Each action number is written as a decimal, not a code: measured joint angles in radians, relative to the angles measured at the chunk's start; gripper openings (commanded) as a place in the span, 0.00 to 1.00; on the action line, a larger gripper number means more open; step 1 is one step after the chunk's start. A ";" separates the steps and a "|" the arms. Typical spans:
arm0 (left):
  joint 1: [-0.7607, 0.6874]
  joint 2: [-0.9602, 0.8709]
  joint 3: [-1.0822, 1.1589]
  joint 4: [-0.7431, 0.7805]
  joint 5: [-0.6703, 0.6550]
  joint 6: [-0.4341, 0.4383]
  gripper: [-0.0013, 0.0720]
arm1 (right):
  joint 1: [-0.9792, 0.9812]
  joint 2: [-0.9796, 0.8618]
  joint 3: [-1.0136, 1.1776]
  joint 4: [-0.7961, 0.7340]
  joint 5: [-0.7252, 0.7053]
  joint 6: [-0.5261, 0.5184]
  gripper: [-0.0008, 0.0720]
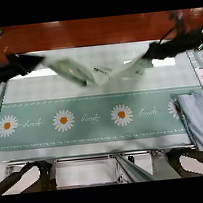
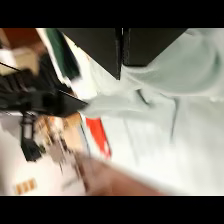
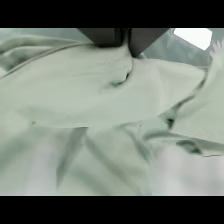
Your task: Fold the shirts.
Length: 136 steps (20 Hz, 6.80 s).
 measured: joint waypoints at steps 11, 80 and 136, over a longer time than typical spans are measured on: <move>0.093 0.370 0.706 0.833 0.167 -0.438 0.05 | 0.000 0.364 0.591 -0.193 0.258 0.073 0.04; -0.089 -0.131 -0.491 0.647 0.248 -0.159 0.05 | -0.441 0.105 -0.832 -0.027 -0.157 -0.101 0.86; -0.352 -0.080 0.315 1.542 0.346 -0.747 0.05 | -0.179 0.057 -0.080 -0.104 -0.021 -0.064 0.04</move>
